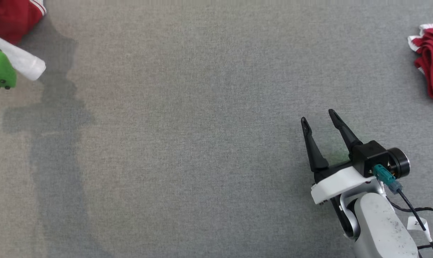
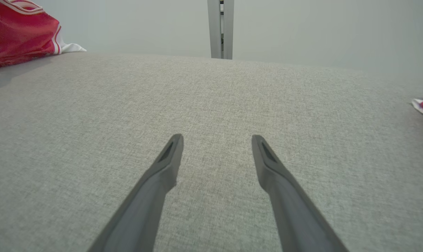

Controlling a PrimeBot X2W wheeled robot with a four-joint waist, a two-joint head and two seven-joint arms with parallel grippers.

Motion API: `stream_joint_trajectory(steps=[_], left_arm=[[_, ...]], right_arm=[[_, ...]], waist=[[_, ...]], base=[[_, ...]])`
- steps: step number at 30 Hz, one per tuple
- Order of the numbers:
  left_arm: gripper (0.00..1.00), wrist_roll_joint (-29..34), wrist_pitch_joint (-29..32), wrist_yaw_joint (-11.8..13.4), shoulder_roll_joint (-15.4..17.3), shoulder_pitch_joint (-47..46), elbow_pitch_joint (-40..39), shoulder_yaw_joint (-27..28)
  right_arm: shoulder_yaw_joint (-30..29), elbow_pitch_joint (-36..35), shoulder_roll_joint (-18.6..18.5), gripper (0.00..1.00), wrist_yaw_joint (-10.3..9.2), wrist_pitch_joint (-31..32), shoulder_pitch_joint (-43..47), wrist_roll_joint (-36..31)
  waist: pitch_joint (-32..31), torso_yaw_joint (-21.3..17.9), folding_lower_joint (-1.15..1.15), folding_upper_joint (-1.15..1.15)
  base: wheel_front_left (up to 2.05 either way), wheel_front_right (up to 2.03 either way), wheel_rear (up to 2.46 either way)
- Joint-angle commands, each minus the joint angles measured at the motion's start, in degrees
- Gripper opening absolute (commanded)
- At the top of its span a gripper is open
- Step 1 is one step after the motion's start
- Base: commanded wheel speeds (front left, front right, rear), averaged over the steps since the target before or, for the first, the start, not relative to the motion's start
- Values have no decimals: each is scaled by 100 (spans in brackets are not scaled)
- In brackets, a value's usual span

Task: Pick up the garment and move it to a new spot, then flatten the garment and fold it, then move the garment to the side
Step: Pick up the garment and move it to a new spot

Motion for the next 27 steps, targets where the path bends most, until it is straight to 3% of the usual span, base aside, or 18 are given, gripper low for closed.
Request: stream_joint_trajectory(steps=[1, 13, 20, 27], left_arm=[[0, 21, 5, -19, 32, -113, -132, -88], [0, -449, 667, -24, -557, -623, -1779, -1362], [0, -864, 917, 47, -1026, -871, -2128, -1391], [0, -1228, 849, 163, -1221, -130, -1780, -1351]], right_arm=[[29, 27, -23, 100, -10, -1, 127, 73], [146, 85, -23, 100, -10, -4, 574, 586], [57, 34, -23, 100, -10, -5, 682, 722], [-96, -13, -22, 100, -10, -5, 729, 734]], waist=[[-645, -244, 0, 0], [-1786, -793, 0, 0], [-1928, -1044, 0, 0], [-1873, -1178, 0, 0]], base=[[0, 0, 0], [0, 0, 0], [0, 0, 0], [0, 0, 0]])
